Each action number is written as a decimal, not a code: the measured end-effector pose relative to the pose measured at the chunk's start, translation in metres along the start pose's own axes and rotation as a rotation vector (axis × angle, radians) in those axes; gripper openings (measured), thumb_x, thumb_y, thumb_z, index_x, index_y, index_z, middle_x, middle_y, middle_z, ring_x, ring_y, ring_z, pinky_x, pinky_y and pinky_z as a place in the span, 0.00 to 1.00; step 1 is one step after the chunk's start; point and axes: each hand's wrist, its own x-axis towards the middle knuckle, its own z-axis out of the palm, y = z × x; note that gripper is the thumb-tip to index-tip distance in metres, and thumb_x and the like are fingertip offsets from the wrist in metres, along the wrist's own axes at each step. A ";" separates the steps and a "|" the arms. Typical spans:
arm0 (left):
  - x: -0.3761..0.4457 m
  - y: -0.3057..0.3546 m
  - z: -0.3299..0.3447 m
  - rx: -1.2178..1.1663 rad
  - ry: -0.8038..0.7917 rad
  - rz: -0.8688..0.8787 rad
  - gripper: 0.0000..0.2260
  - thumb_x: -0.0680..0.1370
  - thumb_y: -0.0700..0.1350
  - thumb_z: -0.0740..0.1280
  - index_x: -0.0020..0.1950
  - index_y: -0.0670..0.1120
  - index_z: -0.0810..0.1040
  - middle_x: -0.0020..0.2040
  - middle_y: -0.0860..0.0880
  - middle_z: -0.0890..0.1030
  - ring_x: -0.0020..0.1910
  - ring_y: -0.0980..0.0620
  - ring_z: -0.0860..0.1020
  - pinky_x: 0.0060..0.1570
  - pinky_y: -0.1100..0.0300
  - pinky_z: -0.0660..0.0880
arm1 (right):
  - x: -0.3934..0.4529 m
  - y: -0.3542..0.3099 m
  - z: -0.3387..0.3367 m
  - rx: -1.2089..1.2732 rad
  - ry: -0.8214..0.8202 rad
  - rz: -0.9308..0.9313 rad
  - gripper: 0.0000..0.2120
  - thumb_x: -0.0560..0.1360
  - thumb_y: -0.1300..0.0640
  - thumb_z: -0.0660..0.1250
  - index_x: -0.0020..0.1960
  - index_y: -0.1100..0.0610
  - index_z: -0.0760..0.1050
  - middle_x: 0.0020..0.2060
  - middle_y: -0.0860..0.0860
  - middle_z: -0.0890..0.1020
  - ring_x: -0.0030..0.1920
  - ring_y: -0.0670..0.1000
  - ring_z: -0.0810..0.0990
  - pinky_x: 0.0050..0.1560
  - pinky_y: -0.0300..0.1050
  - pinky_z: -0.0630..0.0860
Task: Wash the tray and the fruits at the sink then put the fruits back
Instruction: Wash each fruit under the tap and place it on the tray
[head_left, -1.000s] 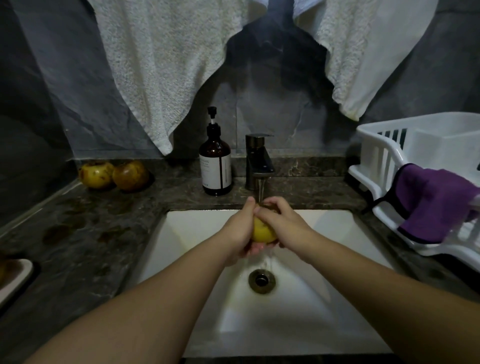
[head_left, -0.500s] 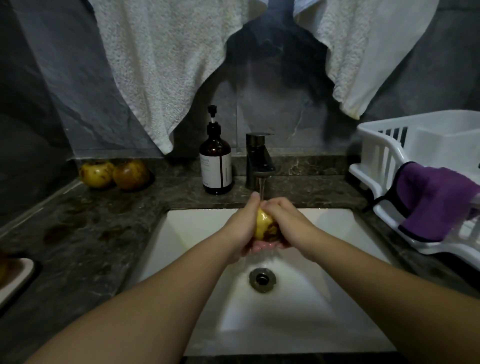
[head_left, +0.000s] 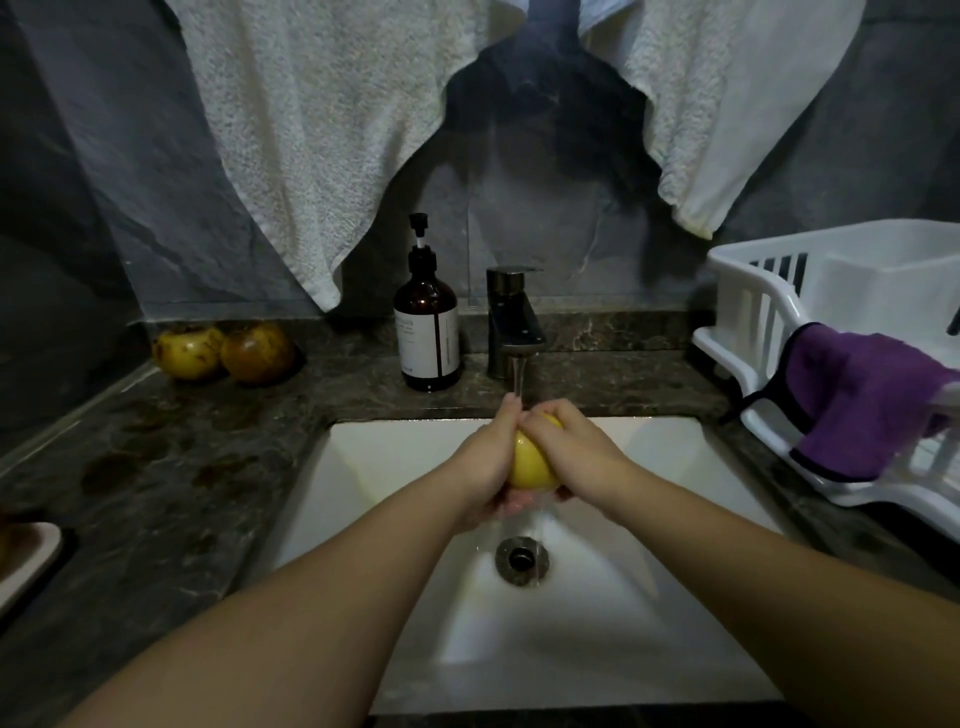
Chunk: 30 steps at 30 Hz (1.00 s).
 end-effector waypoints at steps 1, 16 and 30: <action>0.002 0.001 0.000 0.024 0.052 0.043 0.28 0.81 0.73 0.51 0.62 0.54 0.76 0.47 0.43 0.82 0.36 0.47 0.83 0.33 0.58 0.77 | 0.000 0.000 0.000 0.013 -0.004 -0.009 0.17 0.79 0.33 0.60 0.61 0.43 0.71 0.54 0.52 0.79 0.51 0.55 0.82 0.45 0.56 0.84; 0.007 0.001 -0.003 -0.093 0.032 -0.008 0.31 0.80 0.74 0.53 0.67 0.52 0.73 0.44 0.44 0.82 0.34 0.49 0.80 0.34 0.58 0.76 | 0.002 0.001 0.002 0.117 -0.009 -0.031 0.25 0.77 0.33 0.64 0.68 0.43 0.66 0.56 0.53 0.79 0.46 0.54 0.85 0.35 0.45 0.79; 0.006 0.002 -0.003 0.087 0.124 0.091 0.30 0.79 0.74 0.53 0.65 0.53 0.76 0.56 0.40 0.83 0.48 0.42 0.84 0.43 0.52 0.80 | 0.007 0.007 -0.003 0.093 -0.073 -0.063 0.18 0.77 0.29 0.61 0.57 0.41 0.72 0.50 0.55 0.82 0.34 0.50 0.84 0.28 0.41 0.75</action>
